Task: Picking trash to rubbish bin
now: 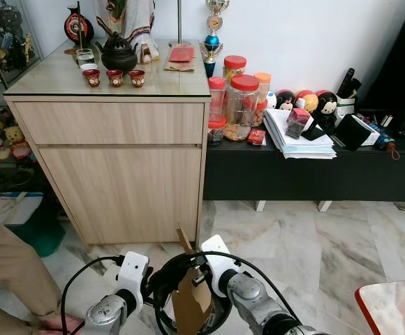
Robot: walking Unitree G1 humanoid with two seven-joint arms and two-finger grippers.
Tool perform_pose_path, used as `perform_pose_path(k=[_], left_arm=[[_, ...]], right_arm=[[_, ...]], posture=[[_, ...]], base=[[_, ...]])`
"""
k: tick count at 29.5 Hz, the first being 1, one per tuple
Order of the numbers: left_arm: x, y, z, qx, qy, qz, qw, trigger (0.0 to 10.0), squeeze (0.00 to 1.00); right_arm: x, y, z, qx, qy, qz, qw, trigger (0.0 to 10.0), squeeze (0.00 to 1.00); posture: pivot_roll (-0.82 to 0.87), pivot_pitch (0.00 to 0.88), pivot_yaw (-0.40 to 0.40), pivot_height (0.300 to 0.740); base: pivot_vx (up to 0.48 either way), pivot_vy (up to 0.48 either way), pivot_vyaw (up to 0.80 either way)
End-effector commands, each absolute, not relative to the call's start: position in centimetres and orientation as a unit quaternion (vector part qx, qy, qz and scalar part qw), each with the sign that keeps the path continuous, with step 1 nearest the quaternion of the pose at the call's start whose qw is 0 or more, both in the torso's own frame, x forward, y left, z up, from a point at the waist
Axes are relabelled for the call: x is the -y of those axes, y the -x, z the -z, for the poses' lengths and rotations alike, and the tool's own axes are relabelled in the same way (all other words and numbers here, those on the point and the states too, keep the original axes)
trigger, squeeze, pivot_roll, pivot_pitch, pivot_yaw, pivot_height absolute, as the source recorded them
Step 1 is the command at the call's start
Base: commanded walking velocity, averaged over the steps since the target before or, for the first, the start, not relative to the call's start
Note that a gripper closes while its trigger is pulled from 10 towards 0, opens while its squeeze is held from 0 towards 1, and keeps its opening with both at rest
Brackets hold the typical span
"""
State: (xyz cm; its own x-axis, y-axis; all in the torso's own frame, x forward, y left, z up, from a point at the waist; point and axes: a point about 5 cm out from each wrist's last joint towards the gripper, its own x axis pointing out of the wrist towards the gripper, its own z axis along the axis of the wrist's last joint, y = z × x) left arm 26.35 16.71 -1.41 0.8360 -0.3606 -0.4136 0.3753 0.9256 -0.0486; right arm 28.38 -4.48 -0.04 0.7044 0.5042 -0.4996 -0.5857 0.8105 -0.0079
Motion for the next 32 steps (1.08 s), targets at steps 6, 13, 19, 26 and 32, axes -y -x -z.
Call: perform_pose_path(k=[6,13,19,26,32], left_arm=[[-16.5,-26.1,1.7,-0.221,-0.015,0.197,0.955,10.0,0.0],[-16.5,-26.1,1.7,-0.221,-0.015,0.197,0.955,10.0,0.0],[-16.9,-26.0,1.8,-0.229,-0.033,0.182,0.956,10.0,0.0],[-19.9,-25.7,2.2,-0.24,-0.056,0.068,0.967,10.0,0.0],[-22.1,-23.7,3.7,-0.287,-0.063,-0.008,0.956,10.0,0.0]], right_arm=[[3.1,-28.9,-0.9,-0.227,0.081,-0.307,0.921,10.0,1.0],[3.2,-28.6,-0.7,-0.229,0.083,-0.306,0.92,10.0,0.0],[4.7,-28.3,0.1,-0.243,0.077,-0.282,0.925,10.0,0.0],[6.8,-27.4,1.6,-0.269,0.072,-0.25,0.927,10.0,0.0],[9.1,-25.9,3.4,-0.31,0.079,-0.208,0.924,10.0,0.0]], posture=[[0.12,0.036,-0.075,0.74],[0.12,0.037,-0.077,0.74],[0.12,0.032,-0.073,0.74],[0.11,0.03,-0.065,0.74],[0.1,0.031,-0.06,0.74]], base=[[0.0,0.0,0.0],[0.0,0.0,0.0],[0.0,0.0,0.0],[0.0,0.0,0.0],[0.0,0.0,0.0]])
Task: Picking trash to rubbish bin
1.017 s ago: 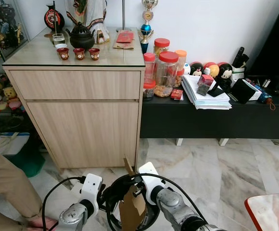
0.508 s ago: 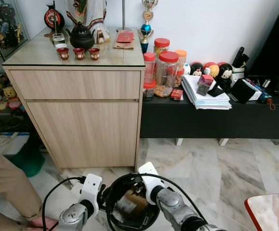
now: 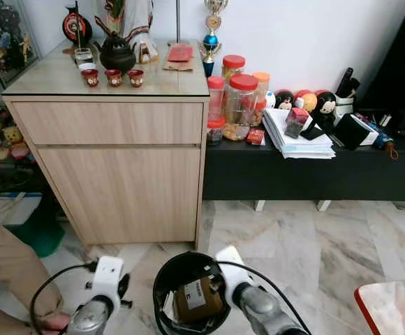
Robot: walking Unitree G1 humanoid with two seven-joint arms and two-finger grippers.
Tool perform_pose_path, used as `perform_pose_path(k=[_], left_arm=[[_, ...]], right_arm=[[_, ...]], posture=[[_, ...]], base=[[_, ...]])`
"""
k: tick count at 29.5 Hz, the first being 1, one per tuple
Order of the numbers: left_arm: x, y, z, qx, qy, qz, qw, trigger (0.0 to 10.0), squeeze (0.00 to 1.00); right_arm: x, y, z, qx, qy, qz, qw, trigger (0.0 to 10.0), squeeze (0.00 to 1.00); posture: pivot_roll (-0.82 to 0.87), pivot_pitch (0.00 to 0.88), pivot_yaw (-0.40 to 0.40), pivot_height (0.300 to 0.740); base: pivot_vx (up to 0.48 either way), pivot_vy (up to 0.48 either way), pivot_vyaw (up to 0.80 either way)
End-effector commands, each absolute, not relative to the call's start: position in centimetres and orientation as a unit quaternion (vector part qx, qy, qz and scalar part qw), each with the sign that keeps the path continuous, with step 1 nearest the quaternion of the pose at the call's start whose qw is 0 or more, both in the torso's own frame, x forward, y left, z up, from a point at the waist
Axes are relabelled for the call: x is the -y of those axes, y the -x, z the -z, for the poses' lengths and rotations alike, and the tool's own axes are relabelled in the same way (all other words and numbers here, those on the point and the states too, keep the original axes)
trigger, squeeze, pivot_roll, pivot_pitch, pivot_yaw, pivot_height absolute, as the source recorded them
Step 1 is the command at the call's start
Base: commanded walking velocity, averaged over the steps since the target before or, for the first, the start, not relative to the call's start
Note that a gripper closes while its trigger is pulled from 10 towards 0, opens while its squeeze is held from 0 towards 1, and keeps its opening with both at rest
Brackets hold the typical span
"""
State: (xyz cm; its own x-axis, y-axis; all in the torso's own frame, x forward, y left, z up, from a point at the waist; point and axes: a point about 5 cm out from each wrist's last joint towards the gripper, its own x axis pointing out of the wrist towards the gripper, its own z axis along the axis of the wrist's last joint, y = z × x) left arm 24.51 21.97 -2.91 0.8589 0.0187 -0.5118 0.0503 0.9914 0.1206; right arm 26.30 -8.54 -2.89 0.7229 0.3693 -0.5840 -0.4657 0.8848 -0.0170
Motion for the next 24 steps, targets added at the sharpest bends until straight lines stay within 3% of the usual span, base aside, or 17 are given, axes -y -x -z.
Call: perform_pose_path(k=[1,4,10,24], left_arm=[[-22.1,-23.7,3.7,-0.287,-0.063,-0.008,0.956,10.0,0.0],[-23.1,-22.3,4.4,-0.305,-0.056,-0.055,0.949,10.0,0.0],[-23.8,-20.6,5.4,-0.33,-0.058,-0.091,0.938,10.0,0.0],[-23.5,-17.5,7.3,-0.378,-0.039,-0.121,0.917,10.0,0.0]], right_arm=[[9.1,-25.9,3.4,-0.31,0.079,-0.208,0.924,10.0,0.0],[11.2,-24.6,4.7,-0.349,0.06,-0.145,0.924,10.0,0.0],[13.0,-22.4,6.3,-0.39,0.022,-0.093,0.916,10.0,0.0],[14.5,-19.7,7.9,-0.422,-0.005,-0.05,0.905,10.0,0.0]], posture=[[0.1,0.031,-0.06,0.74],[0.1,0.03,-0.059,0.74],[0.09,0.03,-0.057,0.74],[0.06,0.02,-0.049,0.74]], base=[[0.0,0.0,0.0],[0.0,0.0,0.0],[0.0,0.0,0.0],[0.0,0.0,0.0]])
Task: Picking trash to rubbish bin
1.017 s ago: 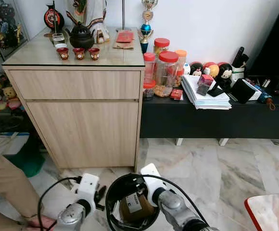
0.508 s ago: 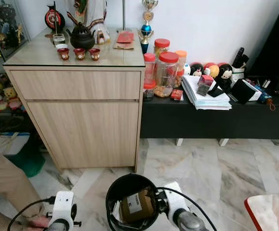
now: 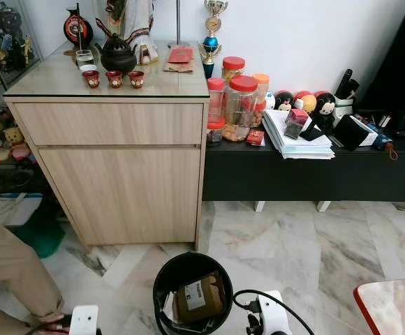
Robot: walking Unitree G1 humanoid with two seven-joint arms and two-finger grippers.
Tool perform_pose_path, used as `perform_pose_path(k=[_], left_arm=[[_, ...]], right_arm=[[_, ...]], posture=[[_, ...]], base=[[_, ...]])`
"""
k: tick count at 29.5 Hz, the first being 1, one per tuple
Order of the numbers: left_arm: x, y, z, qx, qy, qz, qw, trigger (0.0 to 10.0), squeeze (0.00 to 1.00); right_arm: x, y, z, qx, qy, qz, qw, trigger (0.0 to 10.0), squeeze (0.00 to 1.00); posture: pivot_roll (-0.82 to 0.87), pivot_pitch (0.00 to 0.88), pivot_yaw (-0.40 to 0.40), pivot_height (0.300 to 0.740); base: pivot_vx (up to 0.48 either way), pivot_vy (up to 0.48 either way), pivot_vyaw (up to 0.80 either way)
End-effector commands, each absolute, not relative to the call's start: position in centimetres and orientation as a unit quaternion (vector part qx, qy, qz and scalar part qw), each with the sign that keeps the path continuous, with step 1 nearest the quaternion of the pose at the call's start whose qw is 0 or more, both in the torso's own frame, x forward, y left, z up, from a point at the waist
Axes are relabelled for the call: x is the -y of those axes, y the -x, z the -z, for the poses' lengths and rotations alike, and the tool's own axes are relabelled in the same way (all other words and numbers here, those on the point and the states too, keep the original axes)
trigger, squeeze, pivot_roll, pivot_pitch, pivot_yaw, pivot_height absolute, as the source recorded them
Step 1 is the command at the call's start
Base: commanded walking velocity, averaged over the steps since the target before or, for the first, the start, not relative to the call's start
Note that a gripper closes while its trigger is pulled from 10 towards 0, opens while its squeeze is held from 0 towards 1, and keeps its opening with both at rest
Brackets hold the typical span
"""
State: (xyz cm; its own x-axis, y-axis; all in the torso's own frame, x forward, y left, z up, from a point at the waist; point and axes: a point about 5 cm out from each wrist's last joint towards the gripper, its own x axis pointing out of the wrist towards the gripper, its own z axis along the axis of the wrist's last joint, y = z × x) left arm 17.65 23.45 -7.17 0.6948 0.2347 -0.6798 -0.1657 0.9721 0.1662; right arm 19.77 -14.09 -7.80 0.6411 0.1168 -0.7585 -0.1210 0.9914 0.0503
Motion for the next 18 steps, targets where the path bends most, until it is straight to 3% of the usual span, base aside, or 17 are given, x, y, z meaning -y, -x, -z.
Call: perform_pose_path(k=[1,18], left_arm=[[-23.55,-17.46,7.27,-0.378,-0.039,-0.122,0.917,10.0,0.0],[-24.08,-17.09,7.38,-0.391,-0.047,-0.123,0.911,10.0,0.0]], right_arm=[[14.56,-19.62,7.9,-0.423,-0.007,-0.048,0.905,10.0,0.0],[14.73,-19.31,8.06,-0.428,-0.01,-0.041,0.903,10.0,0.0]], posture=[[0.06,0.02,-0.049,0.74],[0.05,0.0,-0.034,0.74]], base=[[0.0,0.0,0.0],[0.0,0.0,0.0]])
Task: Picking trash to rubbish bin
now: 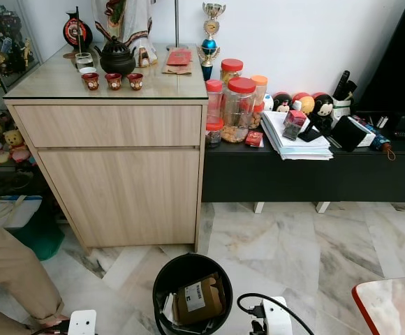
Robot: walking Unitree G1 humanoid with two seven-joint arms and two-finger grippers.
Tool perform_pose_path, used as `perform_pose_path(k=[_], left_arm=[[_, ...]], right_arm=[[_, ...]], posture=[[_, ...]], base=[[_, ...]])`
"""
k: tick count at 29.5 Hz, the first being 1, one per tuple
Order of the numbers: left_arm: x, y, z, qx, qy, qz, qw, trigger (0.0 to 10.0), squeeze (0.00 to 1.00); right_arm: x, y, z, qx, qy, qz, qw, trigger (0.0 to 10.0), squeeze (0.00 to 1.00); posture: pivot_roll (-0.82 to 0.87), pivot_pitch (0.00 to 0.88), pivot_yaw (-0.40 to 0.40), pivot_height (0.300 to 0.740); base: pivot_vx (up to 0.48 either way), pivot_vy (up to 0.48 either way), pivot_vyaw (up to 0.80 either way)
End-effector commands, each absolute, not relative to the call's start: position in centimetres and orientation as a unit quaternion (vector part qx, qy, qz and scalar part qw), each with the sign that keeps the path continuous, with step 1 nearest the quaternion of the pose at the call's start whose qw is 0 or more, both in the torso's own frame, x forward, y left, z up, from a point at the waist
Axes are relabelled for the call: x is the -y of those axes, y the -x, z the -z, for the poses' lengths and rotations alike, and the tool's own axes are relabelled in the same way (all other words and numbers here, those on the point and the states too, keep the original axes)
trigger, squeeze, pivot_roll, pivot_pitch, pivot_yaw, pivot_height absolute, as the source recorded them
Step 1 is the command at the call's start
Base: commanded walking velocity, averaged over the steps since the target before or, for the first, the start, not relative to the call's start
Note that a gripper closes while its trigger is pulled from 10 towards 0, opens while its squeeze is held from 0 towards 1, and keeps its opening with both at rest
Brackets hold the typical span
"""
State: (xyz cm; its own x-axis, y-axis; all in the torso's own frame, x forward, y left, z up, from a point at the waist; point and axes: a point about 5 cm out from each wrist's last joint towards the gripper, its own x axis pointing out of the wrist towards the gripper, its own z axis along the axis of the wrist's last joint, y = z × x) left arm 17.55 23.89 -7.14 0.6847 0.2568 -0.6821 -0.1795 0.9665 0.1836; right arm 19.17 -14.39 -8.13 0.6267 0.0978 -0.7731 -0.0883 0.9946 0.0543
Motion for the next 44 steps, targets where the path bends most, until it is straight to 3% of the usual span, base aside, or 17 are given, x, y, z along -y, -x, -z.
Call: perform_pose_path(k=[1,44], left_arm=[[-24.07,-17.05,7.41,-0.392,-0.047,-0.123,0.911,10.0,0.0],[-24.11,-17.21,7.24,-0.378,-0.03,-0.126,0.917,10.0,0.0]], right_arm=[[14.75,-19.29,8.07,-0.428,-0.01,-0.041,0.903,10.0,0.0],[14.36,-19.6,7.89,-0.421,-0.014,-0.049,0.906,10.0,0.0]], posture=[[0.05,0.0,-0.036,0.74],[0.06,0.0,-0.044,0.74]], base=[[0.0,0.0,0.0],[-0.269,0.0,0.0]])
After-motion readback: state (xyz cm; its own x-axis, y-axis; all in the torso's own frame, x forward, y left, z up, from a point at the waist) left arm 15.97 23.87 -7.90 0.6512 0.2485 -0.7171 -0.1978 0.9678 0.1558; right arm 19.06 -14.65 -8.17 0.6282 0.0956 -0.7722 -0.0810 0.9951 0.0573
